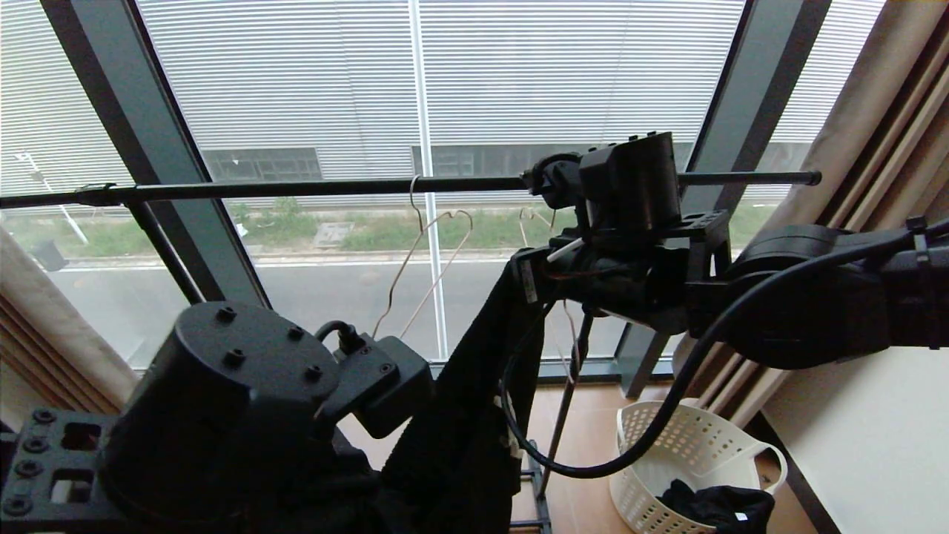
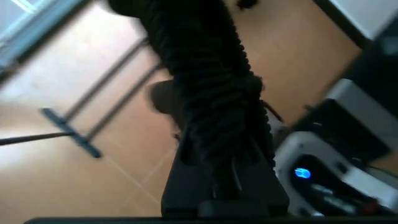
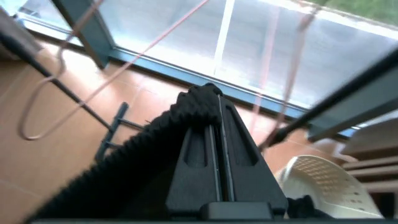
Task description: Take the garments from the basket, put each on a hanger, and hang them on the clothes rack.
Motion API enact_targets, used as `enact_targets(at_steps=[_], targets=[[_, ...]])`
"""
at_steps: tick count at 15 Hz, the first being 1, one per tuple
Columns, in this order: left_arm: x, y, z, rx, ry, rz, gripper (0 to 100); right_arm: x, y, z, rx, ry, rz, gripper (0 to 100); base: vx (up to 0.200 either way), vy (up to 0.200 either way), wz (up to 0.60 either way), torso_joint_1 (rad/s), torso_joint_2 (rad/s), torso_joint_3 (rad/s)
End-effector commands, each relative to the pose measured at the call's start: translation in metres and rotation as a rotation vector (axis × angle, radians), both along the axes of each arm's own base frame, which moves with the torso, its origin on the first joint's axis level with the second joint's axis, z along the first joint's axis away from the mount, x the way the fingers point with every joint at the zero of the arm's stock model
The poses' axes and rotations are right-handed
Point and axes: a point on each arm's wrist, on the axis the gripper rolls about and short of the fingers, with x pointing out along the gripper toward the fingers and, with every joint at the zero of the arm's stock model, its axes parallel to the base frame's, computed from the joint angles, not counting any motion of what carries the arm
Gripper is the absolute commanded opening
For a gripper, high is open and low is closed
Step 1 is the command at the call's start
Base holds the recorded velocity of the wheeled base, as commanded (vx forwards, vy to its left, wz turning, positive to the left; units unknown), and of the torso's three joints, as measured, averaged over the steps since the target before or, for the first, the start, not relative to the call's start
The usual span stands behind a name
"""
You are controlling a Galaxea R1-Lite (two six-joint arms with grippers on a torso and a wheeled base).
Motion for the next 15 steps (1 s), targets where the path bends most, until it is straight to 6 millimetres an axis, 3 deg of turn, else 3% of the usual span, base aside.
enact_targets(at_steps=[1, 7, 9, 13, 15], targets=[[-0.002, -0.019, -0.012, 0.020, 0.042, -0.028, 0, -0.003, 0.018, -0.010, -0.003, 0.018, 0.037, 0, 0.000, 0.000, 0.00, 0.000, 0.00, 0.000], [-0.001, -0.019, -0.012, -0.004, 0.062, 0.013, 0, -0.016, 0.017, -0.001, 0.037, 0.021, 0.048, 0, 0.000, 0.000, 0.00, 0.000, 0.00, 0.000], [0.002, -0.003, -0.008, -0.028, 0.062, 0.082, 0, -0.028, 0.002, 0.006, 0.045, 0.019, 0.038, 0, 0.000, 0.000, 0.00, 0.000, 0.00, 0.000], [0.024, 0.035, -0.002, -0.049, 0.031, 0.252, 0, -0.054, -0.049, 0.008, 0.019, 0.029, -0.042, 0, 0.000, 0.000, 0.00, 0.000, 0.00, 0.000], [0.036, 0.042, -0.003, -0.038, 0.019, 0.294, 0, -0.070, -0.066, 0.009, 0.009, 0.024, -0.065, 0, 0.000, 0.000, 0.00, 0.000, 0.00, 0.000]])
